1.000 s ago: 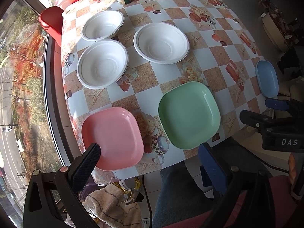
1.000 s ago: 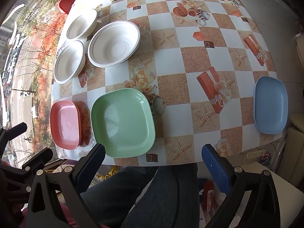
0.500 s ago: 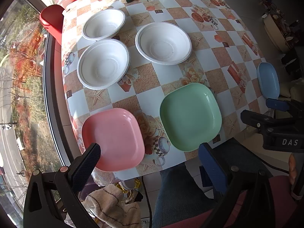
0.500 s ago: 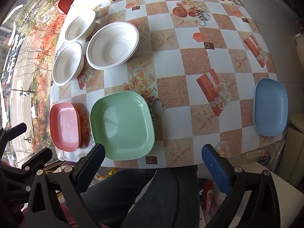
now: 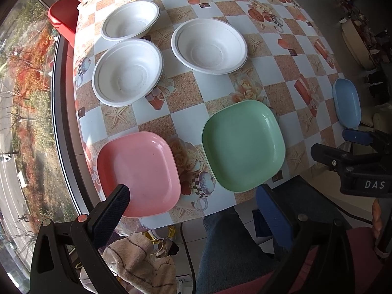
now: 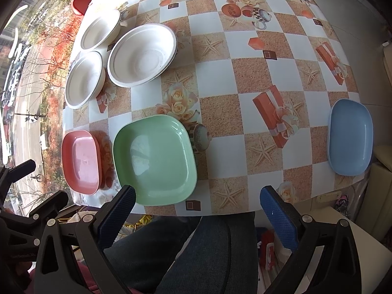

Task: Organize plates and bowls

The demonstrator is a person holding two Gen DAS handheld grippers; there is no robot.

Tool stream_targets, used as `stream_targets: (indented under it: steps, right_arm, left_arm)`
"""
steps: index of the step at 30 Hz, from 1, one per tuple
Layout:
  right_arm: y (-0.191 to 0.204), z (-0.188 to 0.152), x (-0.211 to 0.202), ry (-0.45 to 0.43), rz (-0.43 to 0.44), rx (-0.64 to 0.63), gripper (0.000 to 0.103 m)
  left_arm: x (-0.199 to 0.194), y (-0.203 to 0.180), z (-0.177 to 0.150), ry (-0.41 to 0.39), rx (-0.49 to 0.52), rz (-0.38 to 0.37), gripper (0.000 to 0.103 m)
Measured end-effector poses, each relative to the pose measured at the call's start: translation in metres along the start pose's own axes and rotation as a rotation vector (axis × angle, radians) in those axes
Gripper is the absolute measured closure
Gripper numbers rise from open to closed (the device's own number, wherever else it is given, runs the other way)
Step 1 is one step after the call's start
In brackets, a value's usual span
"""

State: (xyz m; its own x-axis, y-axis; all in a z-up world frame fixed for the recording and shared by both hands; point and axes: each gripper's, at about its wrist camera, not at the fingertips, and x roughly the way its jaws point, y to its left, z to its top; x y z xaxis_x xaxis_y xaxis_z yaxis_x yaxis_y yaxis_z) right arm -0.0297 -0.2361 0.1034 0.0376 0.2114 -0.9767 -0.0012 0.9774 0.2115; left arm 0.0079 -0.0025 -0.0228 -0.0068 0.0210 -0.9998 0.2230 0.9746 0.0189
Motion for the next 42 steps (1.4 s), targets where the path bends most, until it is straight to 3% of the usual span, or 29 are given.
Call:
stream_targets:
  steps: [5,12,25,32,34,42]
  right_arm:
    - [-0.004,-0.006,0.018,0.073,0.020,-0.007,0.001]
    - [-0.011,-0.006,0.065,0.160,-0.023,0.001,0.001]
    - [-0.004,0.019,0.130,0.145,-0.202,-0.106,0.001]
    - [-0.041,0.003,0.141,0.152,-0.204,-0.036,0.001]
    - [-0.052,0.001,0.124,0.165,-0.242,-0.010,0.001]
    - [-0.060,-0.005,0.132,0.152,-0.157,-0.017,0.001]
  left_arm:
    - [0.022,0.010,-0.005,0.053,-0.076,0.013,0.000]
    - [0.059,0.011,-0.007,0.108,-0.143,0.060,0.000]
    - [0.092,-0.019,0.006,0.121,-0.155,0.103,0.000]
    - [0.107,-0.041,0.018,0.124,-0.147,0.068,0.000]
    - [0.111,-0.046,0.020,0.110,-0.145,0.066,0.000]
    - [0.124,-0.052,0.024,0.098,-0.168,0.090,0.000]
